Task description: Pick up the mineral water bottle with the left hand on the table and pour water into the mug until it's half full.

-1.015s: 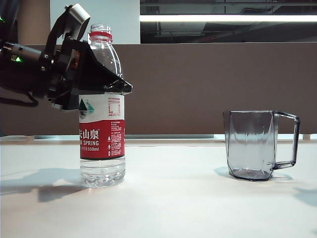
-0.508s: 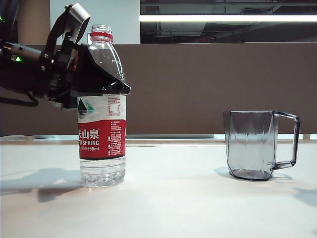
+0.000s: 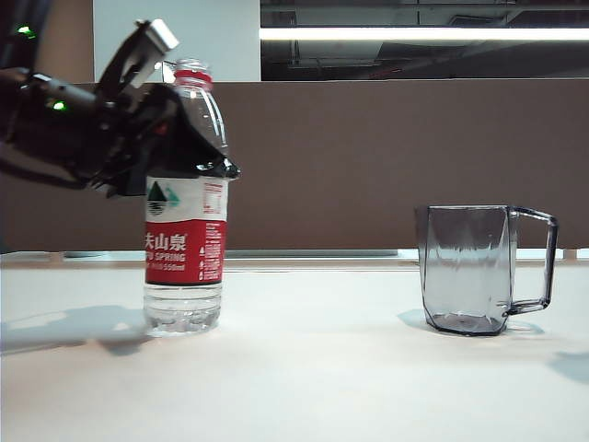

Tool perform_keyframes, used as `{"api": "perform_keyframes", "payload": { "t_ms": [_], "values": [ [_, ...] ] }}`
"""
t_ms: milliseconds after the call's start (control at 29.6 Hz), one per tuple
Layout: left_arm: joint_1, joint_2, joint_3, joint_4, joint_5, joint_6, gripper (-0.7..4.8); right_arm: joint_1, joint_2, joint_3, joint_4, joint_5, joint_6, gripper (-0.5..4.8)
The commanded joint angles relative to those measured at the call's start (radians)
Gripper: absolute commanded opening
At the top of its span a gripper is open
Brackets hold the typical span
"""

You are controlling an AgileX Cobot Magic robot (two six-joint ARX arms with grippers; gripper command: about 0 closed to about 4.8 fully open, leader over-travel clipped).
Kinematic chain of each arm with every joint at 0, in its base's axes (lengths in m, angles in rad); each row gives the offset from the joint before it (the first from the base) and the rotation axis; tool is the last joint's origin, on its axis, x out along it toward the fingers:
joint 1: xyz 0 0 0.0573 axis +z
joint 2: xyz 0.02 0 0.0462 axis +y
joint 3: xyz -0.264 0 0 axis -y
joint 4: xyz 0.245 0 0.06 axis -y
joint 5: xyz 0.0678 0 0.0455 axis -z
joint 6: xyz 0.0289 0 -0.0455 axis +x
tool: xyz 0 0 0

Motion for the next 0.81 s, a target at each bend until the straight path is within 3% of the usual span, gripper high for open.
{"api": "perform_keyframes", "payload": {
  "t_ms": [34,440,711,812],
  "values": [
    [-0.042,-0.006,0.060,-0.037,-0.055,0.003,2.77,0.001,-0.001,0.008,0.018,0.001,-0.004,-0.02],
    [-0.084,-0.006,0.113,-0.032,-0.088,-0.003,2.76,0.000,-0.001,0.008,0.018,0.001,-0.004,-0.02],
    [-0.090,-0.006,0.116,-0.017,-0.044,-0.003,2.76,0.000,-0.001,0.008,0.018,0.001,-0.004,-0.02],
    [-0.121,-0.005,0.136,-0.018,-0.106,0.000,2.76,0.001,-0.001,0.008,0.018,0.000,-0.004,-0.02]
  ]
}}
